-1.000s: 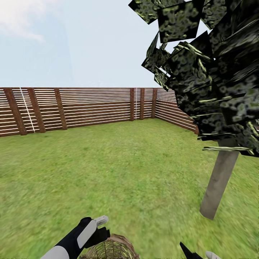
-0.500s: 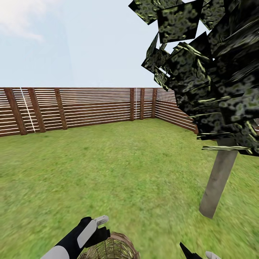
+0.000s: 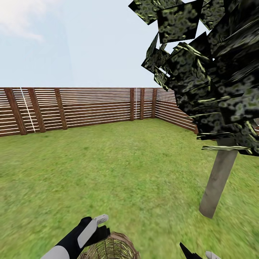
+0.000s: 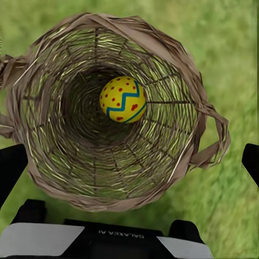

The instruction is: Take the three Easter eggs out of the wicker basket on the lawn in the garden, then place them on the lawn next to a single tree (choose any tree) so that all three eggs are next to the same tree and none are left in the basket.

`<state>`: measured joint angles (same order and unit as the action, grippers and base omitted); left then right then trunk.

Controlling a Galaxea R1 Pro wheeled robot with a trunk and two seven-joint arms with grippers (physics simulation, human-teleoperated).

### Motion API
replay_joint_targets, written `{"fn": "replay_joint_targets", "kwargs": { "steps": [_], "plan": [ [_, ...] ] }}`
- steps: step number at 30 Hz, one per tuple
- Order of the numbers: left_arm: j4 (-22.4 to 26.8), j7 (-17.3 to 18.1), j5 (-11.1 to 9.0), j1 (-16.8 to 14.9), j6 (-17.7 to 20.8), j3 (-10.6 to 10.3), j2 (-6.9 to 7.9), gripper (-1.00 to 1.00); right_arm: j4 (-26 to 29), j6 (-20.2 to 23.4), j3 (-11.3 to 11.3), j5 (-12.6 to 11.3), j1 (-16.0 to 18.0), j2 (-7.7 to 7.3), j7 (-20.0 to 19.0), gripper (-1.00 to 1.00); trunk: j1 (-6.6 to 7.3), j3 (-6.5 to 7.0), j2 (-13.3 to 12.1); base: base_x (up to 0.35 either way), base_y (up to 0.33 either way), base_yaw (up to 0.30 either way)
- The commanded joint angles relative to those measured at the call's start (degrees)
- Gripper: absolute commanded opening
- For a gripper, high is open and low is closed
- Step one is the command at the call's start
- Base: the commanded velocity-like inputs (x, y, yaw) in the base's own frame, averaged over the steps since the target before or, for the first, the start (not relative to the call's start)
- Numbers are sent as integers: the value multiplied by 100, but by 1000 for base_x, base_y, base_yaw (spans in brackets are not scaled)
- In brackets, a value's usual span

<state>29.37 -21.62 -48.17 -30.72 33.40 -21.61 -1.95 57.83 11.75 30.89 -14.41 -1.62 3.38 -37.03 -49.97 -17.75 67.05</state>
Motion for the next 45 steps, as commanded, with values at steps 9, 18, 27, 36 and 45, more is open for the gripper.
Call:
{"fn": "replay_joint_targets", "kwargs": {
  "steps": [9, 18, 27, 36, 45],
  "plan": [
    [-49, -60, -51, -4, -983, -764, 3, 100, 2, 63, 7, -46, 2, 5, -15, 100, -1, -6, 4, 0, 0, 0],
    [-70, -54, -51, -4, -1370, -1003, 9, 100, 2, 59, 14, -51, 3, 5, -27, 100, -1, -6, 4, 0, 0, 0],
    [-72, -53, -52, -4, -1407, -1019, 10, 100, 324, -6, 32, -71, -32, 16, -215, 100, -1, -6, 4, 0, 0, 0],
    [-72, -44, -52, -4, -1436, -1020, 10, 100, 1701, 131, -15, -112, -393, 222, -310, 100, -1, -6, 4, 0, 0, 0],
    [-72, -36, -63, -4, -1444, -1013, 10, 100, 3186, 1895, -211, -131, -579, 347, -337, 100, -1, -6, 4, 0, 0, 0]
  ]
}}
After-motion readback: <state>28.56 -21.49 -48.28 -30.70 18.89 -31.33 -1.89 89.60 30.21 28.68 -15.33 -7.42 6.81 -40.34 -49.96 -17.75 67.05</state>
